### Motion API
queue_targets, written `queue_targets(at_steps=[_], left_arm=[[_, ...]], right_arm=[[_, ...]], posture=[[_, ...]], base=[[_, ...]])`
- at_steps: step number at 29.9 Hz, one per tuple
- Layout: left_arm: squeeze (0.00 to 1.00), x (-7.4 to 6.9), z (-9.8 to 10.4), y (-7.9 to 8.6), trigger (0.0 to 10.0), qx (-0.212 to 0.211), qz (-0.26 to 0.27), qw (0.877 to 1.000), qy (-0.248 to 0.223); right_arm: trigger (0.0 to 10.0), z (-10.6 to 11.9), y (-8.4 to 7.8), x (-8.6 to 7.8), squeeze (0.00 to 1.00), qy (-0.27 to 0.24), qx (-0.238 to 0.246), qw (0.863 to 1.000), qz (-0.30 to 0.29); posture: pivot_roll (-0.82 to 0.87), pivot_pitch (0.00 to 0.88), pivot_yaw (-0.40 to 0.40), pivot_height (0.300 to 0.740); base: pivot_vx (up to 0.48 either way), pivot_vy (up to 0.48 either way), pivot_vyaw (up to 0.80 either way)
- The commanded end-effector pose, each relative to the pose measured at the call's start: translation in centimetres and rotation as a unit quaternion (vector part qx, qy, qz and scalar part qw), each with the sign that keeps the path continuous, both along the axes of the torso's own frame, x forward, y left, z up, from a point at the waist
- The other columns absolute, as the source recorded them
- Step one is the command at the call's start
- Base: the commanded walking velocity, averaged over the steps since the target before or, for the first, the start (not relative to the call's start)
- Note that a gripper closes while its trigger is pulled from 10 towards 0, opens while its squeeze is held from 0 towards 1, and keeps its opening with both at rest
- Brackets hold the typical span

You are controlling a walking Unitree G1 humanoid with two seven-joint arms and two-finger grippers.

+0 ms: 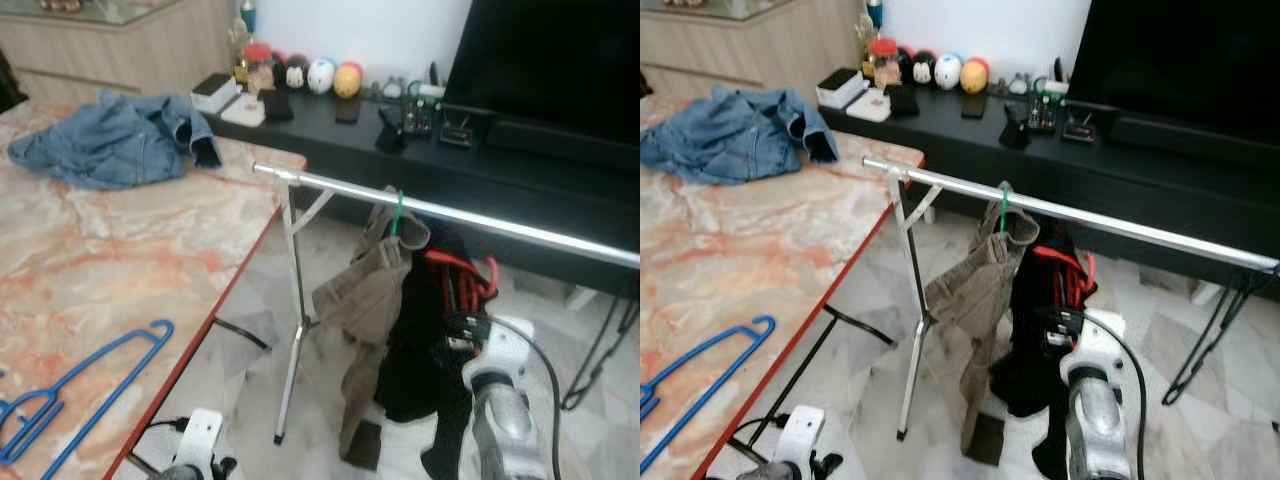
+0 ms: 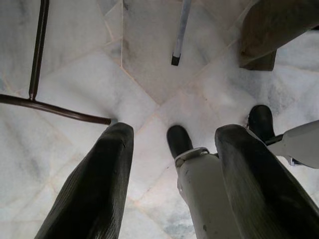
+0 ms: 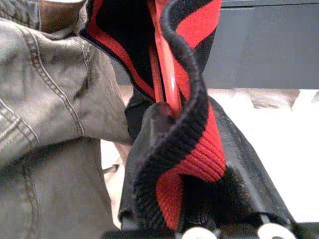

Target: Hang hanger

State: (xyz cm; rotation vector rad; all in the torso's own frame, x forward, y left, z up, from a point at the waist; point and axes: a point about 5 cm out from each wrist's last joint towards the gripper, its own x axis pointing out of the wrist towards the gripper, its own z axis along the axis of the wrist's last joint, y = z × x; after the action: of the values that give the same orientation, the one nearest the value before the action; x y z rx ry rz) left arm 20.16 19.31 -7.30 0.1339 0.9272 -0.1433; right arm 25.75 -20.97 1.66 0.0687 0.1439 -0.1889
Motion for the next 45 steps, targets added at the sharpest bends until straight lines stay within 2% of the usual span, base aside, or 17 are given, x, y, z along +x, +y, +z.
queue_targets(at_steps=[1, 3, 5, 11, 19, 36, 45], left_arm=[[0.0, -0.2, -0.1, 0.3, 10.0, 0.001, 0.008, 1.0, 0.0], [0.0, -0.2, 0.0, 0.3, 10.0, 0.001, 0.009, 1.0, -0.002], [0.0, -0.1, 0.0, 0.3, 10.0, 0.003, 0.008, 1.0, -0.002], [0.0, -0.1, 0.0, 0.4, 10.0, 0.004, 0.006, 1.0, -0.001], [0.0, -0.2, -0.1, 0.4, 10.0, 0.002, 0.003, 1.0, -0.001], [0.0, -0.5, -0.1, 0.5, 10.0, -0.003, 0.002, 1.0, -0.001], [0.0, -0.6, -0.2, 0.5, 10.0, -0.004, 0.001, 1.0, 0.0]], right_arm=[[10.0, 1.8, 0.3, 0.5, 0.0, -0.055, -0.012, 0.998, 0.004], [10.0, 1.7, 0.5, 0.1, 0.0, -0.055, -0.009, 0.998, 0.004], [10.0, 0.5, 0.5, -0.4, 0.0, -0.028, -0.009, 1.0, 0.004], [10.0, 0.0, 0.2, -0.6, 0.0, -0.006, -0.009, 1.0, 0.001], [10.0, 0.7, -0.1, 0.4, 0.0, -0.015, -0.006, 1.0, -0.006], [10.0, 0.9, 0.4, 0.8, 0.0, -0.016, -0.004, 1.0, -0.002], [10.0, 0.8, 0.1, 0.9, 0.0, -0.014, 0.002, 1.0, -0.009]], posture=[[-0.06, 0.036, -0.003, 0.74], [-0.06, 0.035, -0.002, 0.74], [-0.06, 0.03, -0.002, 0.74], [-0.06, 0.019, 0.001, 0.74], [-0.06, 0.008, 0.003, 0.74], [-0.06, 0.0, 0.006, 0.74], [-0.06, 0.0, 0.009, 0.74]], base=[[0.0, 0.0, 0.0], [0.0, 0.0, 0.0], [0.0, 0.0, 0.0], [0.0, 0.0, 0.0], [0.0, 0.0, 0.0], [0.0, 0.0, 0.0], [0.0, 0.0, 0.0]])
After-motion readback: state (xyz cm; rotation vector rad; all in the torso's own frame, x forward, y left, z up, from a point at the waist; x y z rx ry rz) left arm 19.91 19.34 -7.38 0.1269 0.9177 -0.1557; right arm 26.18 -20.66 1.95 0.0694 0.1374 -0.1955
